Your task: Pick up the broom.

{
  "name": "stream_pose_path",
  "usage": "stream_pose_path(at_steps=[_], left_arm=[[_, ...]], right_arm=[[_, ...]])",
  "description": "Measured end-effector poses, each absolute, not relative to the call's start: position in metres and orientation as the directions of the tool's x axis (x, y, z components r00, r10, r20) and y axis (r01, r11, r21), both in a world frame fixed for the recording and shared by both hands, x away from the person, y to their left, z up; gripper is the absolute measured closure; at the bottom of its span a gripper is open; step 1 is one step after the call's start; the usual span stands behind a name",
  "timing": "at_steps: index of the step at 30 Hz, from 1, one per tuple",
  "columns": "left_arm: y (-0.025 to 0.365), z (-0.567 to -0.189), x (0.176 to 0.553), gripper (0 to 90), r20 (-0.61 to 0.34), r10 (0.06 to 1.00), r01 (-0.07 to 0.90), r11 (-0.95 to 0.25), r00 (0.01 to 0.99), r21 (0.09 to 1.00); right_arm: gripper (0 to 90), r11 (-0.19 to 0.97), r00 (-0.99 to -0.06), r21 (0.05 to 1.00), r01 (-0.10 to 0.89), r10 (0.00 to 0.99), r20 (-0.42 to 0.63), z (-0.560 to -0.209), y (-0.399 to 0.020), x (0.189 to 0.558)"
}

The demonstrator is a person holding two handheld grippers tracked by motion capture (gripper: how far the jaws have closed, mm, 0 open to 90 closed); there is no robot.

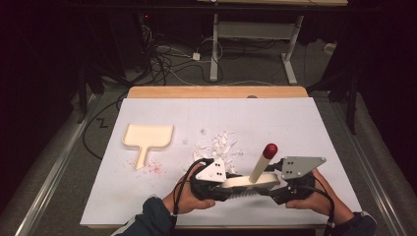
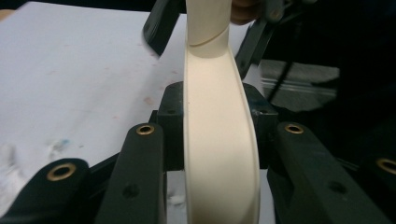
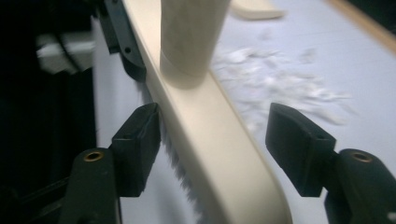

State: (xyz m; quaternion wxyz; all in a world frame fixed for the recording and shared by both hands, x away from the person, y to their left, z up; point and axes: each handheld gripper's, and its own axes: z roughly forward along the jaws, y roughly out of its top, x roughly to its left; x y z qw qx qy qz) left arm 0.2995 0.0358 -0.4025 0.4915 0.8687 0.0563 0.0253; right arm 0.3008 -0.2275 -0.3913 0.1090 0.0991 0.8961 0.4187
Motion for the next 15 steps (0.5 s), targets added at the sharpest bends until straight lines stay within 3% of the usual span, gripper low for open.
stream_pose_path(at_steps=[2,5,9,15], left_arm=[[0.033,-0.403,0.297,64.4,-0.012,0.064,0.044,-0.521,0.998,0.853],[0.033,-0.403,0.297,62.2,-0.002,0.068,0.037,-0.517,0.998,0.855],[0.039,-0.402,0.301,51.8,0.021,0.132,0.047,-0.493,0.991,0.869],[0.070,-0.397,0.300,27.1,0.178,0.327,0.016,-0.514,0.928,0.858]], right_arm=[[47.7,0.649,-0.978,0.758,0.071,0.194,-0.075,-0.398,-0.221,0.300],[64.9,0.659,-0.991,0.751,0.039,0.123,-0.056,-0.402,-0.216,0.299],[68.2,0.648,-0.988,0.759,0.057,0.147,-0.052,-0.402,-0.215,0.298],[68.4,0.625,-0.959,0.771,0.121,0.273,-0.071,-0.393,-0.227,0.303]])
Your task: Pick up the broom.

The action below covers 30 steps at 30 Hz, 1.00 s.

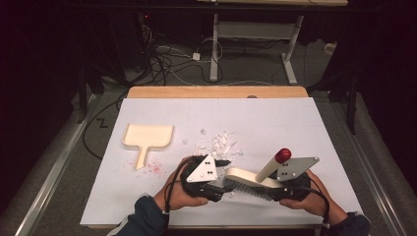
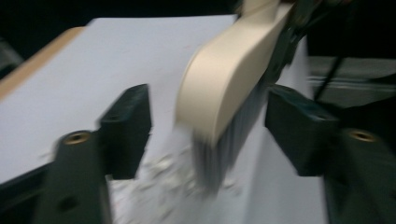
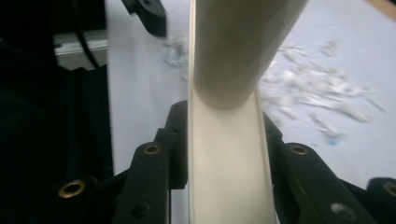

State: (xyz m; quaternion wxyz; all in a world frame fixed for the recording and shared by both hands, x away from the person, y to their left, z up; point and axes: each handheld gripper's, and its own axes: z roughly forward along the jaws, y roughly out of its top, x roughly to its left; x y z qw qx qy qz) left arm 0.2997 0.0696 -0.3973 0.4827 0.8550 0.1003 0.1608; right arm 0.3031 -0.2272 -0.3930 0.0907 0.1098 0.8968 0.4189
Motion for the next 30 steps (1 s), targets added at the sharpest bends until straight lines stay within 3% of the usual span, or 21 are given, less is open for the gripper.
stream_pose_path(at_steps=[6,15,21,30], left_arm=[[0.120,-0.407,0.295,18.0,0.221,0.510,0.073,-0.494,0.831,0.866],[0.179,-0.443,0.276,17.9,0.224,0.696,0.214,-0.483,0.682,0.849],[0.202,-0.454,0.265,17.9,0.298,0.743,0.255,-0.530,0.600,0.808],[0.222,-0.465,0.250,17.9,0.250,0.781,0.319,-0.493,0.573,0.810]], right_arm=[[68.3,0.572,-0.911,0.799,0.188,0.405,-0.076,-0.383,-0.245,0.312],[68.4,0.556,-0.840,0.799,0.230,0.528,-0.126,-0.377,-0.260,0.327],[68.5,0.542,-0.821,0.810,0.224,0.553,-0.144,-0.374,-0.267,0.338],[68.5,0.545,-0.802,0.805,0.237,0.577,-0.154,-0.376,-0.264,0.355]])
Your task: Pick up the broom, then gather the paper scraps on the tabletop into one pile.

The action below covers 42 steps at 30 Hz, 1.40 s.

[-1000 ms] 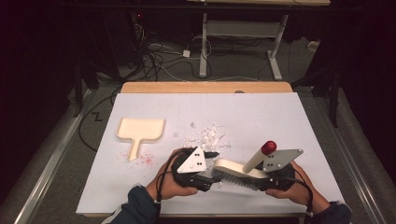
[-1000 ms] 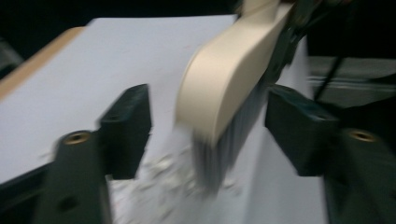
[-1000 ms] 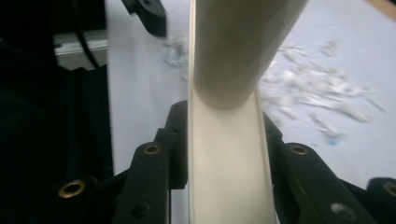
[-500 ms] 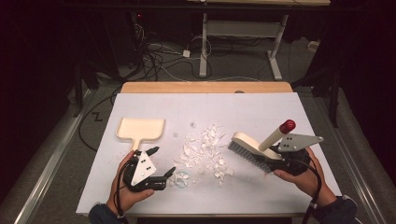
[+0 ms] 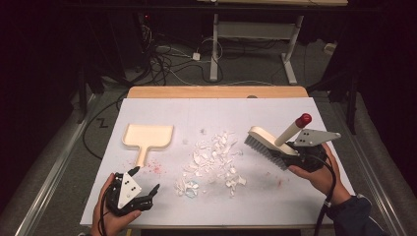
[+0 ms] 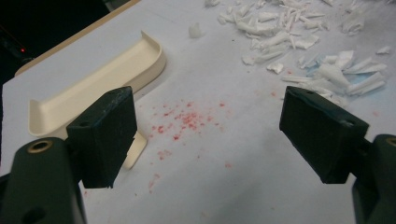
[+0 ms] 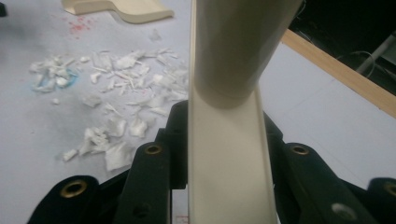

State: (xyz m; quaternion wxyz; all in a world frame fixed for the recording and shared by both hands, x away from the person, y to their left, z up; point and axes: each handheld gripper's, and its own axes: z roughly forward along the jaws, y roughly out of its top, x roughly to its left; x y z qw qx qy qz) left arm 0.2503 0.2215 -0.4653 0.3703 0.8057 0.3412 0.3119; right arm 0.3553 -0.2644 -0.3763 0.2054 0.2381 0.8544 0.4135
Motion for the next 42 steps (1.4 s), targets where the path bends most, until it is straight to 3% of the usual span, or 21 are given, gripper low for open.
stream_pose_path(at_steps=[23,33,42], left_arm=[[0.216,-0.476,0.253,17.9,0.240,0.766,0.344,-0.514,0.597,0.786],[0.215,-0.477,0.256,17.9,0.240,0.760,0.342,-0.519,0.604,0.783],[0.214,-0.478,0.259,17.9,0.233,0.756,0.344,-0.519,0.611,0.782]], right_arm=[[68.6,0.619,-0.725,0.738,0.270,0.635,-0.267,-0.398,-0.234,0.419],[68.6,0.661,-0.708,0.705,0.259,0.626,-0.327,-0.407,-0.202,0.454],[68.6,0.697,-0.689,0.672,0.251,0.616,-0.381,-0.428,-0.145,0.497]])
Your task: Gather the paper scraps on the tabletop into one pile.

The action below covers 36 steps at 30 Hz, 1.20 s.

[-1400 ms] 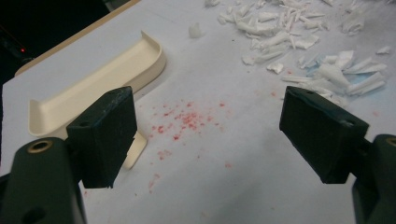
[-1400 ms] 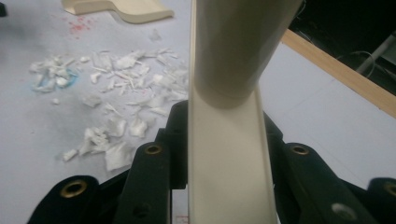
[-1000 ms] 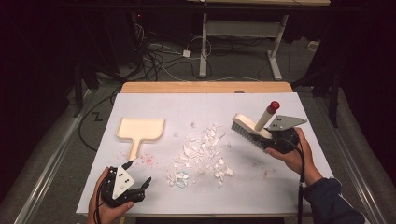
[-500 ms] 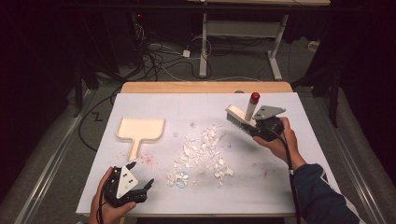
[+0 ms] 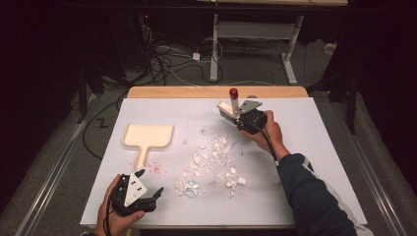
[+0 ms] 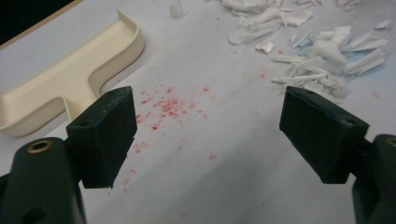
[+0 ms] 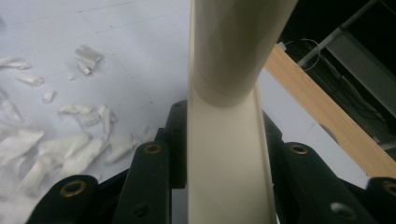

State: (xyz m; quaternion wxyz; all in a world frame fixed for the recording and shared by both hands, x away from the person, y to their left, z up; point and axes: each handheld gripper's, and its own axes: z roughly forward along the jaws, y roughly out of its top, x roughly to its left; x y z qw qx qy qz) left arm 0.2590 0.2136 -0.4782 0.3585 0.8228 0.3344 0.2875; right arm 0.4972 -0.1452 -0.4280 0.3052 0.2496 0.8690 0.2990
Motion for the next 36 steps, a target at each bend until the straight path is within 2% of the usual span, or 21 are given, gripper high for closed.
stream_pose_path(at_steps=[6,14,19,24,30,34,36], left_arm=[[0.209,-0.478,0.258,17.9,0.250,0.738,0.323,-0.538,0.627,0.778],[0.208,-0.480,0.259,17.9,0.247,0.727,0.323,-0.547,0.641,0.772],[0.208,-0.479,0.259,17.9,0.247,0.723,0.320,-0.549,0.645,0.772],[0.208,-0.478,0.258,17.9,0.250,0.724,0.318,-0.550,0.644,0.772],[0.210,-0.477,0.257,17.9,0.246,0.737,0.320,-0.535,0.630,0.782],[0.210,-0.476,0.256,17.9,0.246,0.744,0.317,-0.526,0.622,0.789],[0.211,-0.475,0.255,17.9,0.248,0.743,0.316,-0.527,0.621,0.789]], right_arm=[[68.7,0.724,-0.696,0.645,0.246,0.595,-0.402,-0.442,-0.117,0.500],[68.3,0.745,-0.784,0.651,0.148,0.490,-0.382,-0.453,-0.091,0.487],[68.0,0.729,-0.836,0.677,0.096,0.429,-0.343,-0.455,-0.093,0.476],[67.4,0.736,-0.892,0.677,-0.012,0.298,-0.339,-0.454,-0.102,0.451],[68.1,0.712,-0.936,0.699,-0.073,0.193,-0.294,-0.445,-0.112,0.423],[68.2,0.713,-0.942,0.695,-0.098,0.159,-0.297,-0.443,-0.116,0.406],[68.5,0.703,-0.934,0.704,-0.103,0.175,-0.311,-0.437,-0.118,0.397]])
